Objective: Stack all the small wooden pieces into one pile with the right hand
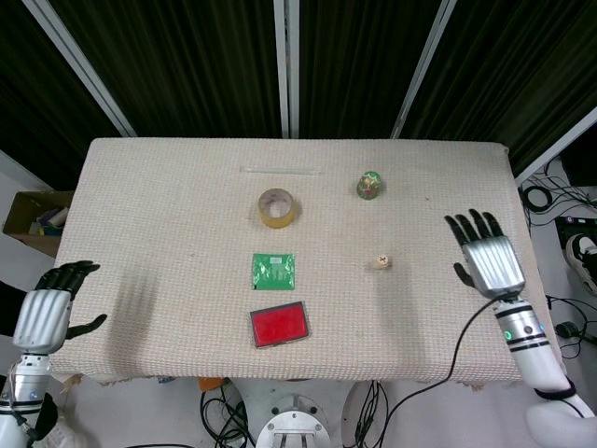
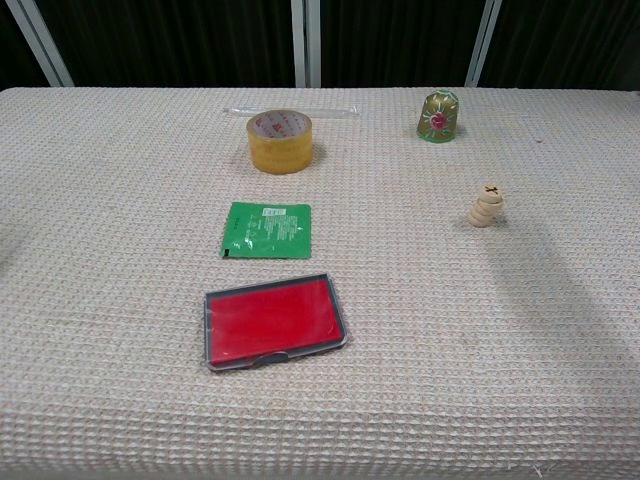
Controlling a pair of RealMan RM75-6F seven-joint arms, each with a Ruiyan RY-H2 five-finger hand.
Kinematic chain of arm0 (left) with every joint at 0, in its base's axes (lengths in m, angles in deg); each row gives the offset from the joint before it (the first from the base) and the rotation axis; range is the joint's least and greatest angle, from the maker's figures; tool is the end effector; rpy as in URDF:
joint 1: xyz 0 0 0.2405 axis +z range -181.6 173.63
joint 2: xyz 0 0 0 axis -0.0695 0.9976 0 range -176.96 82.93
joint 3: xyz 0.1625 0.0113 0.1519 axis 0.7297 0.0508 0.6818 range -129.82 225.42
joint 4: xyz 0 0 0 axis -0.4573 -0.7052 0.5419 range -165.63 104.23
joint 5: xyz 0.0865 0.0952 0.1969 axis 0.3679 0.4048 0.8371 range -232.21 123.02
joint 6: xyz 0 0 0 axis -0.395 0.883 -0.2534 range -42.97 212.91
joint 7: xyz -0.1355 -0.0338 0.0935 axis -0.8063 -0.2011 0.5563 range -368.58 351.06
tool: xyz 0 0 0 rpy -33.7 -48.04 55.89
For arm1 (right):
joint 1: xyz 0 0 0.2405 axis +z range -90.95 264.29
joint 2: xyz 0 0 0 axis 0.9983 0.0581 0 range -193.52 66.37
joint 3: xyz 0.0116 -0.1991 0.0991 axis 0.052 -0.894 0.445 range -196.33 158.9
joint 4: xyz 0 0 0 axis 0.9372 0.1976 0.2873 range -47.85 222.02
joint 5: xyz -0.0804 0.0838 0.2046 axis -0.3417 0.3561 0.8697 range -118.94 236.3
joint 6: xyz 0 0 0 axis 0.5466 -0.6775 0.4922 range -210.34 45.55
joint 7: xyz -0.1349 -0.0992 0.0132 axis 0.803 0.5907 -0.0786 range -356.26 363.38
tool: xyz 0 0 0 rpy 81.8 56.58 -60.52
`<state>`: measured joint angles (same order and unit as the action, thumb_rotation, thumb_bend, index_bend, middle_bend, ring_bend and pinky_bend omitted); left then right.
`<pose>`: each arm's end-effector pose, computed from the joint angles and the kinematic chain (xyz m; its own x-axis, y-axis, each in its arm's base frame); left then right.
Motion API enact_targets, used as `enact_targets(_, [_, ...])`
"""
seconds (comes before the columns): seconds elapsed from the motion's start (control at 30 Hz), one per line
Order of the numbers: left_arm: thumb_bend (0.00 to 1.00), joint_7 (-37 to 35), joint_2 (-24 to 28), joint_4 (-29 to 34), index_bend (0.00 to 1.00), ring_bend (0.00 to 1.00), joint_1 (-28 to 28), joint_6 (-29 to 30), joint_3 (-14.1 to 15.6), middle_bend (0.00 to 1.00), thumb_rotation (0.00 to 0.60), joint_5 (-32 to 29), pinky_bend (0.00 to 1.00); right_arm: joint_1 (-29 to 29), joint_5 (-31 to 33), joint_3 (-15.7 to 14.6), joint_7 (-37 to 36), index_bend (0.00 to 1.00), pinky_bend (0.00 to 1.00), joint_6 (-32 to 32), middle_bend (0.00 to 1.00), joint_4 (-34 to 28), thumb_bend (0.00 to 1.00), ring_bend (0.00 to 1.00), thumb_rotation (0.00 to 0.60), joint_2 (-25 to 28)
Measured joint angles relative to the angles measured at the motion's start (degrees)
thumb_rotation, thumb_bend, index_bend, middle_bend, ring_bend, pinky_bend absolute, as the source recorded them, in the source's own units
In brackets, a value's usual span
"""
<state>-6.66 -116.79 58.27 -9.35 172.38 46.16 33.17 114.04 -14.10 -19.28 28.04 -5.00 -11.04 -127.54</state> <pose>-0.2838 0.2020 0.0982 0.3945 -0.0190 0.9187 0.9175 -0.0470 -0.3950 -0.2228 -0.2886 0.0930 0.6739 -0.0132 0.7387 -0.7290 -0.1744 0.6619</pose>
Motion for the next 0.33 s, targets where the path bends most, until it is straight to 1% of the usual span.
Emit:
enact_targets(0.03, [0.0,0.9,0.2,0.0,0.22,0.18,0.2,0.2,-0.1,0.2,0.6,-0.4,0.23,-2.3,-0.8,-0.7,-2.2,0.0,0.03,2.5,0.05,-0.2,0.27,0.0,0.6,0.6])
enact_targets(0.1, [0.0,2.4,0.3,0.1,0.22,0.18,0.6,0.5,-0.2,0.2,0.6,-1.1,0.22,-5.7,-2.3,-1.8,-5.8,0.0,0.0,6.0,0.04,0.1,0.28,0.0,0.6,1.3])
enact_targets(0.23, [0.0,4.8,0.5,0.9,0.22,0.18,2.0,0.9,-0.1,0.2,0.6,-3.1,0.22,-13.3,-6.2,-4.4,-14.6,0.0,0.0,12.9,0.04,2.8,0.29,0.0,0.6,1.7])
enact_targets(0.33, [0.0,5.3,0.5,1.7,0.22,0.18,2.8,1.8,0.2,0.2,0.6,-3.0,0.22,-17.6,-9.3,-5.8,-19.9,0.0,0.0,15.9,0.05,6.1,0.29,0.0,0.6,1.3])
